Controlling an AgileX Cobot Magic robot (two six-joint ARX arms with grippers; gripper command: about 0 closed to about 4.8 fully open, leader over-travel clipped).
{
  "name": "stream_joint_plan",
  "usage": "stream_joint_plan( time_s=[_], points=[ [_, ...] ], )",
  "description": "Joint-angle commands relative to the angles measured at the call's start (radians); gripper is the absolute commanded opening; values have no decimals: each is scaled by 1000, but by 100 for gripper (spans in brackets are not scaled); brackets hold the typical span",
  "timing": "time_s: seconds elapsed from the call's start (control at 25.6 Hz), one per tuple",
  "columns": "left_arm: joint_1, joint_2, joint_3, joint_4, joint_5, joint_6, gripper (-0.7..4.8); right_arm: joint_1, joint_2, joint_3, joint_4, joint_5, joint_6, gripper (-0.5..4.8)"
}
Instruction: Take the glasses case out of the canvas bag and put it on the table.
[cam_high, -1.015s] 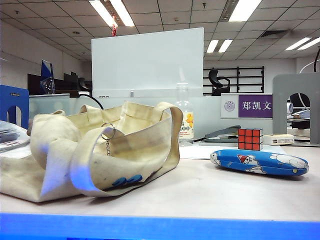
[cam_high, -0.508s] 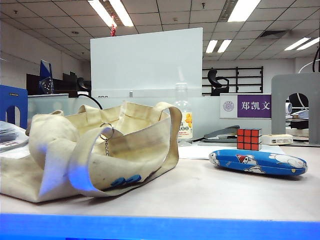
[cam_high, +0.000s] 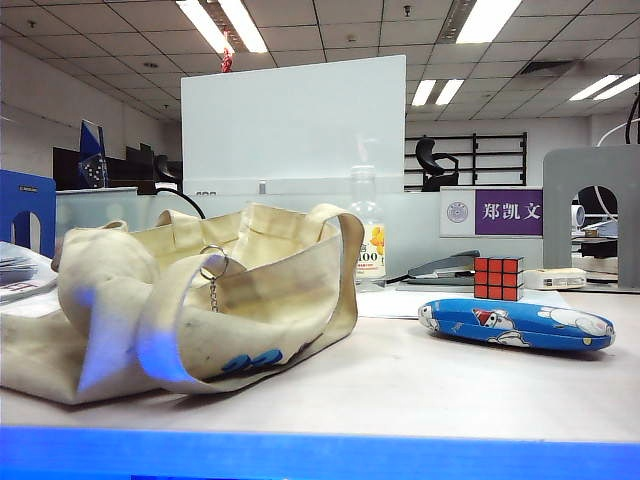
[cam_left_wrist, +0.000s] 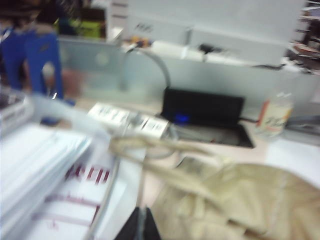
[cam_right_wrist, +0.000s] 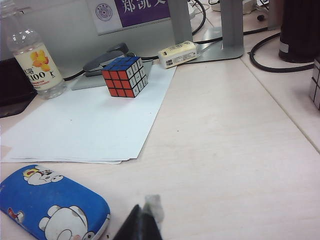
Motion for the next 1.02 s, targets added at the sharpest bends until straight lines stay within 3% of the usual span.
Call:
stream_joint_plan(
  time_s=[0.04,0.2,0.35,0.59,0.7,1.02],
  points=[
    [12,0,-131,137,-11,-53,-6,1,-2,2,12,2,3,-5],
    [62,-3,-250,214,-26,-83,-6,1,-2,2,12,2,3,-5],
    [186,-2,-330,325,-12,-123,-6,1,-3,2,12,2,3,-5],
    [409,-2,-416,354,227,-140,-6,1,-3,2,12,2,3,-5],
    [398,-6,-434,341,178,-138,-6,1,-3,2,13,-2,3,-5],
    [286,-6,-441,285,172,-109,-6,2,-4,2,5,0,3,-5]
  ],
)
